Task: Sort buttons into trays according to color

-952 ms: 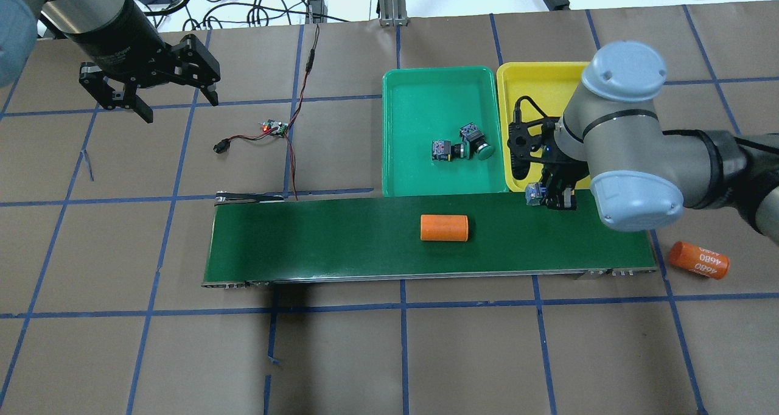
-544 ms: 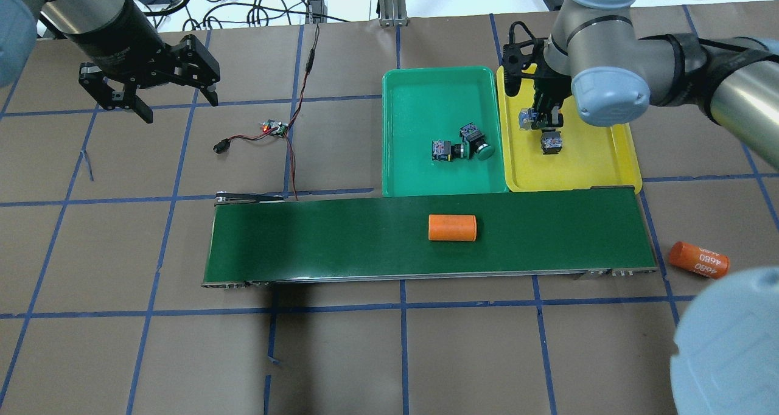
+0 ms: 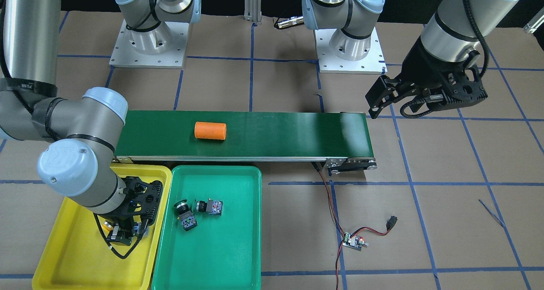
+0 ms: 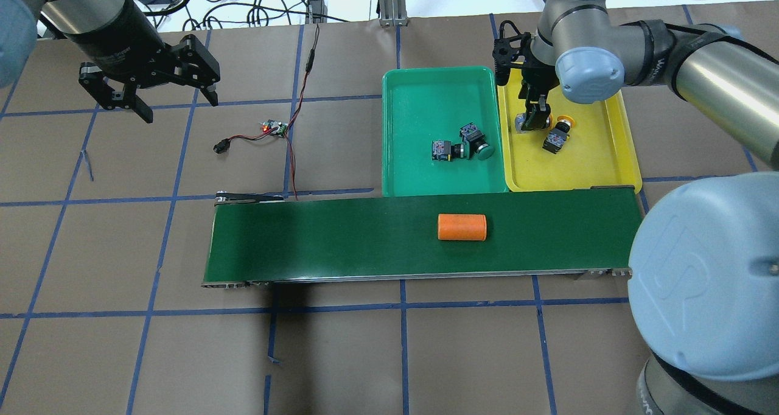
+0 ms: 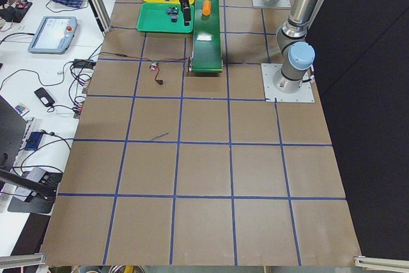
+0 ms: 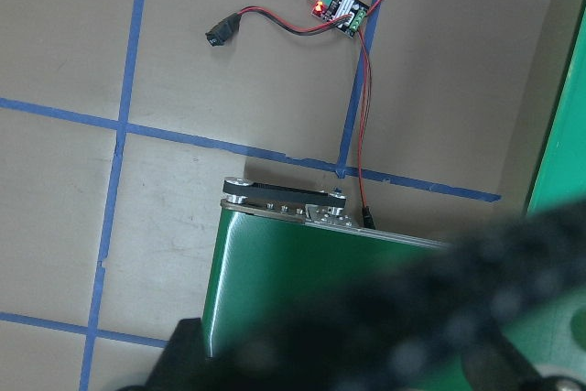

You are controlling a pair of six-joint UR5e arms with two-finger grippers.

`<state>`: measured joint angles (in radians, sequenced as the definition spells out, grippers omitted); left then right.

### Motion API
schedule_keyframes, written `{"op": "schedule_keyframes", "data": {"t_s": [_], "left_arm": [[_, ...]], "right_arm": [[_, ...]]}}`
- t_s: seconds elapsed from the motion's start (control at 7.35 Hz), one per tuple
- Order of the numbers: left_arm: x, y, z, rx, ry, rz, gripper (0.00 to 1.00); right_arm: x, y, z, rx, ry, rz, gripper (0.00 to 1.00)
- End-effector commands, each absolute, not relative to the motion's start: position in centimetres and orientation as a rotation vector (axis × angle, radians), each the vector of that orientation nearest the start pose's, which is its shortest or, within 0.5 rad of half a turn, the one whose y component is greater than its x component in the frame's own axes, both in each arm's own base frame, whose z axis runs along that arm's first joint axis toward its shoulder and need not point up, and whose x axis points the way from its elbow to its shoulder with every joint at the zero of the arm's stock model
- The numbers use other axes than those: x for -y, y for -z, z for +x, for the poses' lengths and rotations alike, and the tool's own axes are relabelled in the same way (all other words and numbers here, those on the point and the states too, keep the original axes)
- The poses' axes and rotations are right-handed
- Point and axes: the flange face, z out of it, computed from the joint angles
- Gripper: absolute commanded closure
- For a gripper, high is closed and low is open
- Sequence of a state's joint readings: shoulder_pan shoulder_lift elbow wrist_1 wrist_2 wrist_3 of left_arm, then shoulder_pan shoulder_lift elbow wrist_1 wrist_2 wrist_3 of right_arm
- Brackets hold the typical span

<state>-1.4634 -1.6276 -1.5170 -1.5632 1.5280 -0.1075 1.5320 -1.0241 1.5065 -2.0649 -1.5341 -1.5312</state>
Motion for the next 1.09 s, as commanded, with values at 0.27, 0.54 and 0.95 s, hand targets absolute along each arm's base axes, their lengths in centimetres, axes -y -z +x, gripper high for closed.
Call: {"op": "schedule_keyframes", "data": {"t_s": [0.27, 0.54, 0.95], "left_arm": [[52.8, -48.7, -8.1, -3.166, 0.007, -0.344, 0.0], [52.8, -48.7, -8.1, -3.166, 0.01, -0.341, 0.0], [52.8, -48.7, -8.1, -3.166, 0.007, -0.341, 0.0]], "right_arm": [[62.1, -34.7, 11.6, -2.283, -0.022, -2.087, 0.0], [59.1, -40.0, 11.9, -2.294, -0.005, -2.095, 0.0], [57.6, -40.9, 14.4, -2.322, -0.042, -2.032, 0.0]]}}
